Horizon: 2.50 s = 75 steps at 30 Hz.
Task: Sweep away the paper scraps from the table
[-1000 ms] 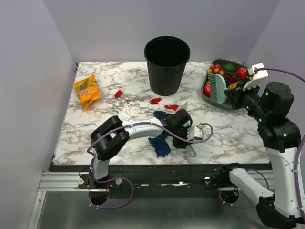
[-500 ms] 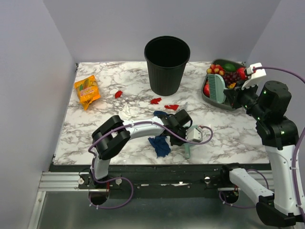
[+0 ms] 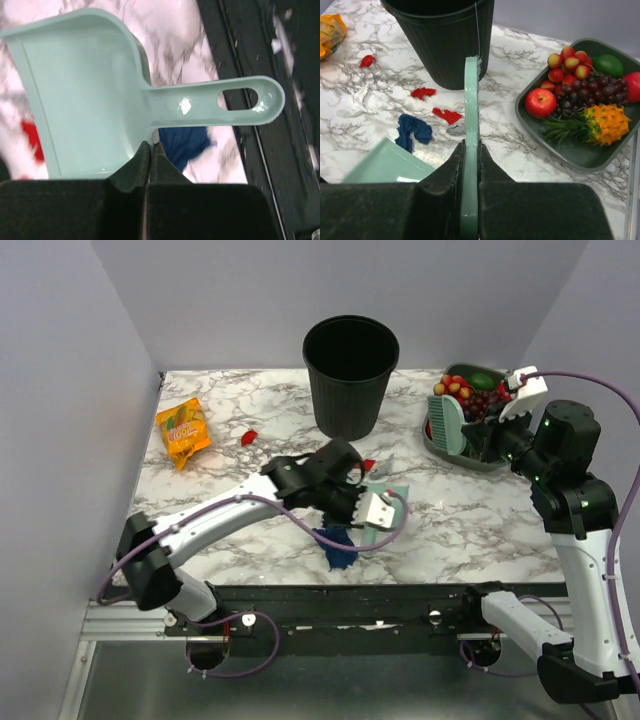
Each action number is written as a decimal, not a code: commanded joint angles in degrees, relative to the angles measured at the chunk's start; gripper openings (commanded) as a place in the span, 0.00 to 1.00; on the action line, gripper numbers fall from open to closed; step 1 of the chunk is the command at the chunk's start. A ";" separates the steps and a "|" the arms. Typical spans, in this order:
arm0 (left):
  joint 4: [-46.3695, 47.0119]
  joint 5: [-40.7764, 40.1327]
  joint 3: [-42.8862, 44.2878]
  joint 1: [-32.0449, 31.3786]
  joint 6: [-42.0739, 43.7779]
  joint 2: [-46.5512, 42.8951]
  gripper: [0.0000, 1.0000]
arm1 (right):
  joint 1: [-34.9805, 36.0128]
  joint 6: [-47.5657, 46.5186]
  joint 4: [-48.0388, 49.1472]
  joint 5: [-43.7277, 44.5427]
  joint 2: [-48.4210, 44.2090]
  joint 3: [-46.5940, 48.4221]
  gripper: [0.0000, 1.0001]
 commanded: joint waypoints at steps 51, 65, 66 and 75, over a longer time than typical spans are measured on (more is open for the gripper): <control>-15.17 -18.23 -30.88 37.39 -4.90 -20.94 0.11 | -0.34 -11.45 -1.20 -16.22 6.33 -2.91 0.01; 1.18 -24.65 -25.36 41.86 -5.67 -2.75 0.44 | -0.34 -10.83 0.55 -15.96 7.39 -3.09 0.01; 1.10 -25.19 -24.22 42.74 -6.11 -1.87 0.44 | -0.34 -10.92 0.64 -15.87 7.39 -3.00 0.00; -11.81 -19.41 -15.85 45.65 -16.65 -6.77 0.61 | -0.34 -11.19 0.90 -15.96 4.93 -6.16 0.01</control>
